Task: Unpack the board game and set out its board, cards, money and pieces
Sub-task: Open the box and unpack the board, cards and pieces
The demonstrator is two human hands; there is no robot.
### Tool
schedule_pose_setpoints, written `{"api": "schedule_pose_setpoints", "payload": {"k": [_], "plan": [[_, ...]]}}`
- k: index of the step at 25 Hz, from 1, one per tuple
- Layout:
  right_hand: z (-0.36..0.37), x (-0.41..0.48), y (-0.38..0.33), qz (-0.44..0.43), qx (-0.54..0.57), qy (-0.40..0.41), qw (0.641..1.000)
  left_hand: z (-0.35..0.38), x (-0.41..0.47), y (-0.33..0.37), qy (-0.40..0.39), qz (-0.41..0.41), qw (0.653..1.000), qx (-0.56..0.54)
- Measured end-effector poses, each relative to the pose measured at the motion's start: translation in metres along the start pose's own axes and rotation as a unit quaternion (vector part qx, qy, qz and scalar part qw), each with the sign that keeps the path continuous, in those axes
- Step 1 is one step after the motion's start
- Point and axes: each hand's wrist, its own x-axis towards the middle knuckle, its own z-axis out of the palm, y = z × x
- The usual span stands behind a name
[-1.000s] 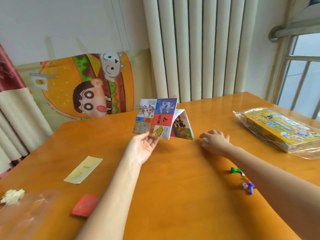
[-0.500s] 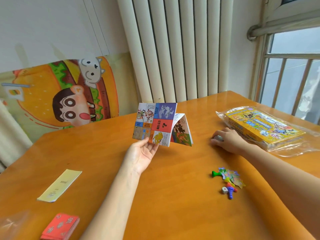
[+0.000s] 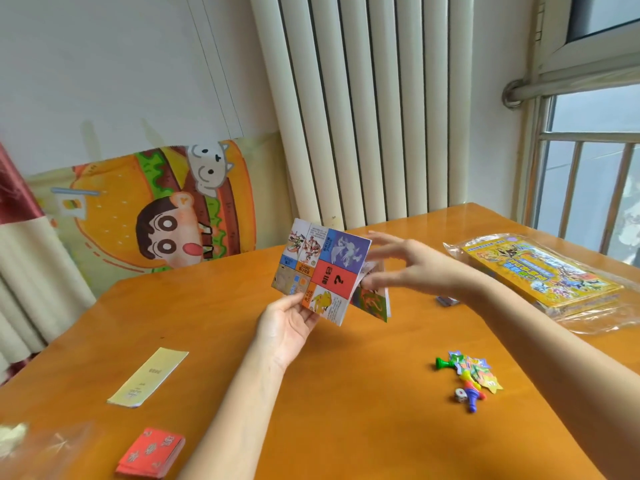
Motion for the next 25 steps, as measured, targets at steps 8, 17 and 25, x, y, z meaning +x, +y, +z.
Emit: {"api": "schedule_pose_setpoints", "payload": {"k": [8,17,25], "plan": [[0.01,0.022,-0.055,-0.062,0.081,0.183,0.978,0.01,-0.033,0.049,0.071,0.172,0.957,0.222],[-0.03,0.04,-0.109,-0.076,0.13,0.36,0.921,0.047,-0.06,0.108,-0.058,0.357,0.872,0.329],[-0.028,0.042,-0.113,-0.069,0.109,0.373,0.919,0.017,-0.076,0.094,-0.196,0.083,0.949,0.235]]}}
